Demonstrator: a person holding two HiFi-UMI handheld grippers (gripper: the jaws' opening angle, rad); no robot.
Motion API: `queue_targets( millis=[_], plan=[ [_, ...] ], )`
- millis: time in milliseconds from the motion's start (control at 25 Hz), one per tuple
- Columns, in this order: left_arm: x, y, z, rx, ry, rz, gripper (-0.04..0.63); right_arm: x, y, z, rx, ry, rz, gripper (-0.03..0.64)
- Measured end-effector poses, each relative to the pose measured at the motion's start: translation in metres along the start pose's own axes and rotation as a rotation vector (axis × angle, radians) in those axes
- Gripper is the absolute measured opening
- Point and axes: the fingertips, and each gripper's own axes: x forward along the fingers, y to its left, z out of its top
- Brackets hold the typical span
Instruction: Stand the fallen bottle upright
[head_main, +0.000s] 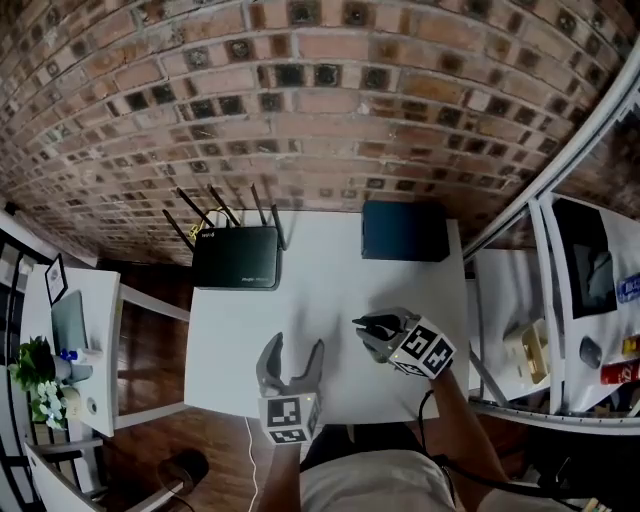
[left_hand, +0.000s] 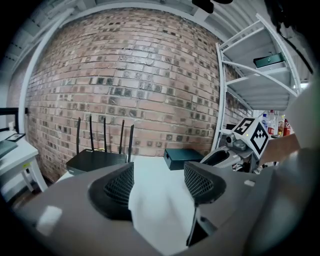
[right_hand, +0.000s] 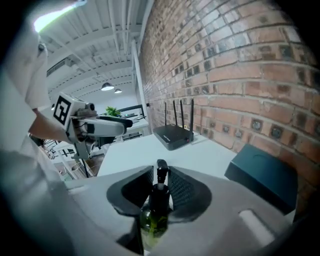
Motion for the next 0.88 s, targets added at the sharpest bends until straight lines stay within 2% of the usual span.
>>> queue_targets(
  millis=[200,280,400,480,680,800,880],
  plan=[
    [-0.005,-0.018,0.012,0.029,-0.012,-0.064,0.336,-0.026,0.016,-0.007,-0.108,-0.034,-0.015,0.075],
    [-0.008,-0.029,0.014,0.033,-0.003,-0.094,0.336,-0.037,0.019,-0.012,-0.113,-0.048,-0.024,0.072],
    [-0.015,-0.042,0.021,0.066,-0.048,-0.111,0.334,-0.055,0.021,-0.026,-0.118,-0.068,-0.039,0.072],
    [-0.018,-0.052,0.022,0.071,-0.046,-0.136,0.334,-0.062,0.019,-0.032,-0.12,-0.089,-0.057,0.072],
    [-0.027,-0.067,0.035,0.079,-0.076,-0.165,0.333,-0.072,0.007,-0.041,-0.083,-0.137,-0.137,0.073],
    [-0.035,-0.075,0.041,0.089,-0.098,-0.18,0.333,-0.08,0.012,-0.042,-0.039,-0.171,-0.203,0.179],
    [-0.04,-0.079,0.044,0.091,-0.117,-0.183,0.333,-0.089,0.018,-0.039,-0.026,-0.204,-0.253,0.201]
  ],
)
